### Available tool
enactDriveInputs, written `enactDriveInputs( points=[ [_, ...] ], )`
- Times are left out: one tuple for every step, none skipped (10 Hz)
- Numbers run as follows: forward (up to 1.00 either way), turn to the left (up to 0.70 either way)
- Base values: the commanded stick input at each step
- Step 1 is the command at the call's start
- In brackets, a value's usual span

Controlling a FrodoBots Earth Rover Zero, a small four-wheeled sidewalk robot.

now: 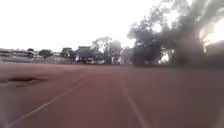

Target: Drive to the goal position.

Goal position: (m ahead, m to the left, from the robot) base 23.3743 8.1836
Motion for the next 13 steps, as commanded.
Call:
enactDriveInputs(
  points=[
    [0.70,0.00],
    [0.70,0.01],
    [0.70,0.02],
    [0.70,0.00],
    [0.70,0.00],
    [0.70,0.00],
    [0.70,0.00],
    [0.70,0.00],
    [0.70,0.00],
    [0.70,0.00],
    [0.70,0.00],
    [0.70,0.00],
    [0.70,0.00]
  ],
)
